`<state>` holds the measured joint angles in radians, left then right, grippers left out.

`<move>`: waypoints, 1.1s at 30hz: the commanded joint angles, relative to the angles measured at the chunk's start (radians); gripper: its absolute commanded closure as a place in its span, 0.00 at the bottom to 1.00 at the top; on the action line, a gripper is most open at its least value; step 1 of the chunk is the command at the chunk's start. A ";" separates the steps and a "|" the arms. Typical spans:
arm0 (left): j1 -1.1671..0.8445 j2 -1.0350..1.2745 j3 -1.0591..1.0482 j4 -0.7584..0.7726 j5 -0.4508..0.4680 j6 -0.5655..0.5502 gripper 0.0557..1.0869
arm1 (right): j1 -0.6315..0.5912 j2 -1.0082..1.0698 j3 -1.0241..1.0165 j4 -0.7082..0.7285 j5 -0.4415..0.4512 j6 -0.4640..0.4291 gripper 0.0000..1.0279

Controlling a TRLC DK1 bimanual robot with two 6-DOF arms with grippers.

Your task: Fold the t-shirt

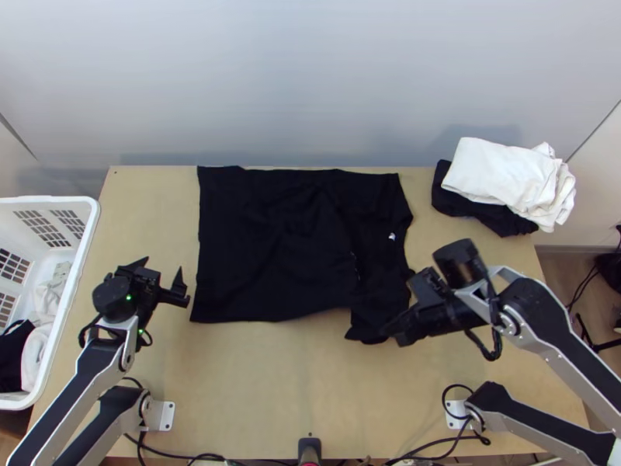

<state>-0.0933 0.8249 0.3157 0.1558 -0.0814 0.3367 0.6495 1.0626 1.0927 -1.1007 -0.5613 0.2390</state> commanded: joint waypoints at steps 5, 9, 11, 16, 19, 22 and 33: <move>-0.111 0.040 0.005 0.021 -0.084 -0.033 0.07 | 0.125 0.223 -0.099 0.225 -0.077 0.137 0.05; -0.120 0.043 0.008 0.033 -0.100 -0.033 0.07 | 0.151 0.313 -0.159 0.225 -0.081 0.135 0.03; -0.118 0.042 0.008 0.028 -0.104 -0.031 0.07 | 0.153 0.258 -0.208 0.257 -0.069 0.132 0.03; -0.118 0.025 0.000 0.021 -0.109 -0.027 0.07 | 0.004 0.036 -0.258 0.262 -0.043 0.134 0.03; -0.118 0.025 0.008 0.021 -0.109 -0.027 0.07 | -0.070 -0.067 -0.264 0.236 -0.043 0.111 0.03; -0.120 0.031 0.025 0.021 -0.109 -0.022 0.07 | -0.099 -0.150 -0.266 0.148 -0.043 0.052 0.03; -0.120 0.036 0.036 0.024 -0.109 0.013 0.07 | -0.215 -0.006 -0.343 0.124 0.018 -0.185 0.04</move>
<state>-0.2127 0.8597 0.3466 0.1776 -0.1921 0.3313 0.5179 0.9554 0.7864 -0.9634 -0.5911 0.2020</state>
